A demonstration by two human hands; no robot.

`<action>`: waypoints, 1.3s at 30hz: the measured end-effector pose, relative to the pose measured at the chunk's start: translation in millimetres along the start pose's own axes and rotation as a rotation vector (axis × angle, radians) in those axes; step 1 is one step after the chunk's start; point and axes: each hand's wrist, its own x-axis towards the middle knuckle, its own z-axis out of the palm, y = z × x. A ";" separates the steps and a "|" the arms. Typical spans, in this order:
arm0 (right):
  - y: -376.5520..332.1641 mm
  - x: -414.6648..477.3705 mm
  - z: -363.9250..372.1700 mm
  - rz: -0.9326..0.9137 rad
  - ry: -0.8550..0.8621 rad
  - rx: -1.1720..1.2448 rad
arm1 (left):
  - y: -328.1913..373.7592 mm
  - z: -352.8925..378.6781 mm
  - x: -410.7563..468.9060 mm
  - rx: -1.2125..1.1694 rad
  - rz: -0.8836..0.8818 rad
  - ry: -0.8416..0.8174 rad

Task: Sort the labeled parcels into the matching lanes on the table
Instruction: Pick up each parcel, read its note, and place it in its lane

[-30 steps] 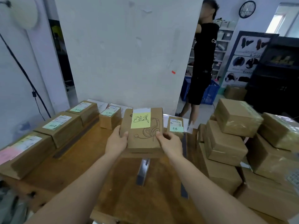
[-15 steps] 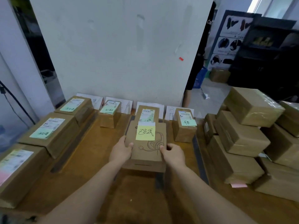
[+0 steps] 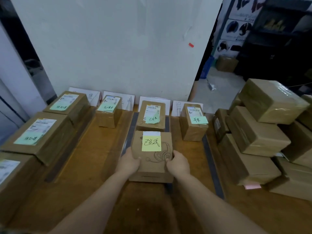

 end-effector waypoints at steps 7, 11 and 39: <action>0.9 9.5 13.7 0.018 -0.027 -0.040 | -8.8 5.4 15.8 0.045 -0.020 -0.033; 0.6 13.7 18.0 0.026 -0.033 -0.084 | -12.5 7.3 24.8 0.066 -0.013 -0.052; -29.6 -8.4 -106.2 -0.308 0.263 -0.300 | 102.5 -11.1 9.4 0.694 0.577 0.088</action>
